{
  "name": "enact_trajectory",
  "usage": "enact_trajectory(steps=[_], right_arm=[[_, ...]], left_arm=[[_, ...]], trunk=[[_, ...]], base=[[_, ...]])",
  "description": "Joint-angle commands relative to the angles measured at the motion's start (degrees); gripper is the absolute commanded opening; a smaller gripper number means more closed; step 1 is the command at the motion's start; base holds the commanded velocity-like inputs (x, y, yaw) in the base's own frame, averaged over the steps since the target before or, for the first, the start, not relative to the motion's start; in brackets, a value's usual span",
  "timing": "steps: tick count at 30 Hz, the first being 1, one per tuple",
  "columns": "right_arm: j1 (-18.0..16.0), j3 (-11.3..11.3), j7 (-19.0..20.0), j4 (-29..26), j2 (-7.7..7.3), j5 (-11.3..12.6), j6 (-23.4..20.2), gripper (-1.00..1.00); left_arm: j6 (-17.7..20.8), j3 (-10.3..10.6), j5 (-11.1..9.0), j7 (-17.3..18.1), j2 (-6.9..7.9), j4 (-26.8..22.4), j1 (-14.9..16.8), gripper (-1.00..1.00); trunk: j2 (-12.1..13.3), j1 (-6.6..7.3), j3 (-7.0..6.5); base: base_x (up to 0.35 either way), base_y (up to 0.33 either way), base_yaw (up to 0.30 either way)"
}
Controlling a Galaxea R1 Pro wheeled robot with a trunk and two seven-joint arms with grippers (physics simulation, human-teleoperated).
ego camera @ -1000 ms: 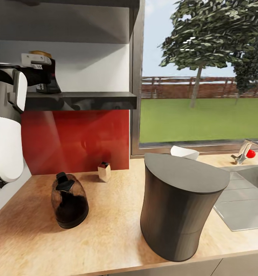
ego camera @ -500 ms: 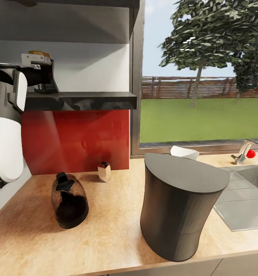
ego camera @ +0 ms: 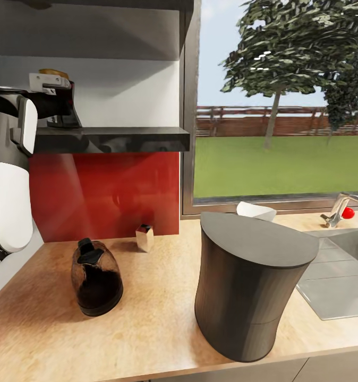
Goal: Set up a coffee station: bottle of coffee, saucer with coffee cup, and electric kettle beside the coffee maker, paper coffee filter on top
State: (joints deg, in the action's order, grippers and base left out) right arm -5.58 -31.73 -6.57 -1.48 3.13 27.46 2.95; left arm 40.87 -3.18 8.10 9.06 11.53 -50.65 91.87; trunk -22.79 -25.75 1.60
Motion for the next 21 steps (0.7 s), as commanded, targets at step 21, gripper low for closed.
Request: enact_trajectory(steps=[21], right_arm=[[-0.05, -0.35, -0.03, -0.19, -1.11, 1.01, 0.21, 1.0]], left_arm=[[8.88, 0.26, 0.6, 0.68, -0.56, -9.55, -0.51, -1.0]], trunk=[[-0.13, -0.04, 0.04]], base=[[0.0, 0.0, -0.061]])
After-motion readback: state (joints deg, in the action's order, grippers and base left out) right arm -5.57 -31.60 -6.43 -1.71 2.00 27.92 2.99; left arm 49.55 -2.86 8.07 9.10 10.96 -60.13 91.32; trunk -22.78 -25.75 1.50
